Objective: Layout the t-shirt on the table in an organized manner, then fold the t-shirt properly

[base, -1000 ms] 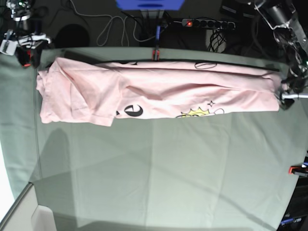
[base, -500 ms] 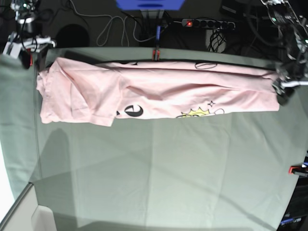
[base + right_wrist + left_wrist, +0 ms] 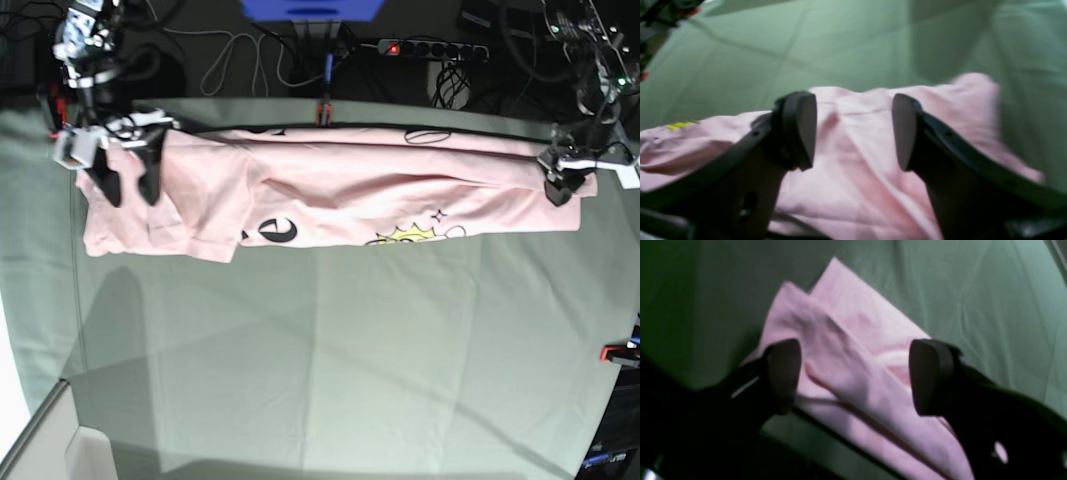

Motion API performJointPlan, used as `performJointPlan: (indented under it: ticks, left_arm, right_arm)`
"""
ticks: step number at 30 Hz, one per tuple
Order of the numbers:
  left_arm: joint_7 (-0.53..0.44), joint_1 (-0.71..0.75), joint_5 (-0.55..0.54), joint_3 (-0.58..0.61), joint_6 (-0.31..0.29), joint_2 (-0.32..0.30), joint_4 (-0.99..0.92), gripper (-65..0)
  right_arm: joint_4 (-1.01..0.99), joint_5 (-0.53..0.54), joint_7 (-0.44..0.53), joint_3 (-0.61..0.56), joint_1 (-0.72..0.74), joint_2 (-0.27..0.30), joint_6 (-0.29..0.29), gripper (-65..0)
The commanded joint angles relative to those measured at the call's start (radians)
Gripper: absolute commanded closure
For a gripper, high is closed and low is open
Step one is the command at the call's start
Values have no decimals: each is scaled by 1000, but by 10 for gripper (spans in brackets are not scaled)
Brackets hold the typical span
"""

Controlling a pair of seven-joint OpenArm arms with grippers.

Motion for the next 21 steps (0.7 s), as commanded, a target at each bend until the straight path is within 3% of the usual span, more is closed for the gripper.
performJointPlan:
  ticks: [1, 8, 21]
  left_arm:
    - [-19, -5, -16, -32, -6, -24, 24, -491]
    - [-18, -51, -10, -138, -6, -35, 26, -491]
    - [-18, -65, -8, -155, -6, -35, -68, -491]
  right_arm:
    - [13, 14, 10, -16, 9, 6, 6, -365]
    - [7, 14, -173, -51, 58, 6, 6, -365]
    - [5, 14, -188, -59, 62, 7, 6, -364]
